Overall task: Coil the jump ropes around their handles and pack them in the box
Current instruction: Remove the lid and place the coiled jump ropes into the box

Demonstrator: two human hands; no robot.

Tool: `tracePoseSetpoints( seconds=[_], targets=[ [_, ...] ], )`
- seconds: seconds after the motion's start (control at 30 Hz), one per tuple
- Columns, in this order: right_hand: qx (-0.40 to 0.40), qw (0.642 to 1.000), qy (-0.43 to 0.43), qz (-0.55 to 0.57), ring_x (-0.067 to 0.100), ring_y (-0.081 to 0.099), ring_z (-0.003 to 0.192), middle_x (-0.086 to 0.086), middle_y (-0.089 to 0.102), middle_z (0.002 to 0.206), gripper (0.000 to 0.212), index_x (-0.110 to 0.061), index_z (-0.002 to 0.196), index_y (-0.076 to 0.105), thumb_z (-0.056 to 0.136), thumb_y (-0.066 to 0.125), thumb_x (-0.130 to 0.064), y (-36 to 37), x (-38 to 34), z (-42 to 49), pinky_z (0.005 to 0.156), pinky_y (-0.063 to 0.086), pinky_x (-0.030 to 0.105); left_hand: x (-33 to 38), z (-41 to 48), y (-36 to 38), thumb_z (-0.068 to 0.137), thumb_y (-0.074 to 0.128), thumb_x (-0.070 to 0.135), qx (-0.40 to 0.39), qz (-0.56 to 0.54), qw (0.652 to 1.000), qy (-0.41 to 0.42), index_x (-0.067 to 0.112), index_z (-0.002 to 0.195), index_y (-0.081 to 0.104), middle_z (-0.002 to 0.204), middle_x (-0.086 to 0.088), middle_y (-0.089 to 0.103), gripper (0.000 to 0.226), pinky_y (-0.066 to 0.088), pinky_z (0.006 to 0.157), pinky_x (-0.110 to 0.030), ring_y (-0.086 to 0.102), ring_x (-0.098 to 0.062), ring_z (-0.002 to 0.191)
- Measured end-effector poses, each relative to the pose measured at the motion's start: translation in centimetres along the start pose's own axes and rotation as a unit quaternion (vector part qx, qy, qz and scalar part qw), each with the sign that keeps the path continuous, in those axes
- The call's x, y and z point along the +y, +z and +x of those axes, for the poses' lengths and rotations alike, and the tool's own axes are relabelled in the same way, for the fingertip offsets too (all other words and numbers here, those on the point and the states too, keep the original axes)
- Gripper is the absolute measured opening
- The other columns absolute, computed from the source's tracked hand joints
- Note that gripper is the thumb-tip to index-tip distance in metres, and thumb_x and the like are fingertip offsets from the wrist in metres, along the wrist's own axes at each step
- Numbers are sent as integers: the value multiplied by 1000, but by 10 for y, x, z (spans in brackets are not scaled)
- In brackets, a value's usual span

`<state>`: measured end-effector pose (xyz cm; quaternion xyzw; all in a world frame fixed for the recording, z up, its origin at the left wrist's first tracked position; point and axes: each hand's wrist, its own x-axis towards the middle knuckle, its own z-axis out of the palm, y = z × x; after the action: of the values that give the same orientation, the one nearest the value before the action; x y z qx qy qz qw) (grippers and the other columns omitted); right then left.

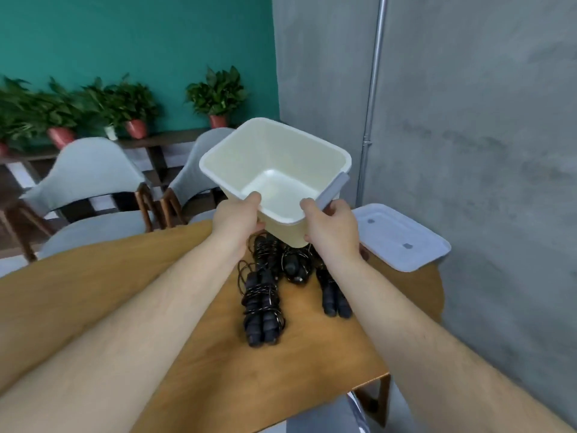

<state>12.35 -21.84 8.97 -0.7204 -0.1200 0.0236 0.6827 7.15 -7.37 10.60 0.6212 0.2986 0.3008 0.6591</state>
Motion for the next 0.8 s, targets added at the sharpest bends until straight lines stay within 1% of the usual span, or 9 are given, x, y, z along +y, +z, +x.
tracePoseSetpoints(
  seconds=[0.13,0.23,0.33,0.4,0.53,0.6,0.63,0.7,0.8],
  targets=[
    [-42,998,27,24,12,67,85,-6,68,92,40,-19,103,60,81,65,-52,50,-5,-23,74,62,43,14,-10,-83,99,54,19,75,60,995,-3,14,99,64,99,1,70,11,56,55,-20,69,-15,87],
    [-71,996,44,8,15,64,83,0,61,101,51,-13,113,50,84,62,-53,84,-14,-41,68,63,46,15,-26,-152,98,53,20,129,129,983,7,9,93,66,91,0,70,19,52,49,-17,68,-12,76],
    [-119,992,21,-45,16,59,89,-3,55,108,37,-24,120,43,92,53,-47,110,-16,-58,73,63,45,9,-41,-210,97,53,25,158,174,972,-3,2,93,68,90,-5,72,28,58,56,-24,71,-18,76],
    [-160,982,-5,-98,20,61,91,-3,59,105,35,-24,121,53,94,46,-44,130,-14,-73,81,60,48,3,-53,-245,93,54,32,172,217,961,-8,0,85,65,84,-10,70,35,57,69,-33,69,-25,77],
    [-209,961,-29,-181,29,64,84,3,66,86,37,-13,89,66,96,40,-39,156,-8,-101,81,58,49,-8,-74,-287,93,55,33,174,266,948,-6,14,73,49,72,-6,48,28,36,64,-33,48,-21,67],
    [-225,950,-39,-214,30,62,71,3,60,71,40,-9,73,61,94,41,-37,164,-1,-109,66,55,42,-12,-83,-299,93,55,30,177,273,945,-9,16,67,42,67,-5,40,32,32,59,-30,42,-19,62],
    [-230,945,-41,-227,28,56,62,1,53,63,39,-11,64,53,93,42,-35,167,4,-113,58,46,36,-15,-87,-305,93,55,29,176,275,945,-13,17,65,38,65,-3,37,35,29,58,-30,39,-18,61],
    [-231,938,-45,-253,22,42,52,-3,40,54,42,-18,55,40,93,44,-33,169,9,-119,54,30,30,-22,-92,-315,93,56,28,169,277,946,-19,16,66,37,65,-4,35,35,28,58,-30,38,-19,62],
    [-227,932,-41,-281,19,35,47,-6,35,49,47,-20,51,36,93,47,-37,168,10,-125,50,24,26,-30,-98,-326,93,56,28,159,283,945,-31,14,69,40,68,-5,37,33,31,60,-30,39,-19,64]
  ],
)
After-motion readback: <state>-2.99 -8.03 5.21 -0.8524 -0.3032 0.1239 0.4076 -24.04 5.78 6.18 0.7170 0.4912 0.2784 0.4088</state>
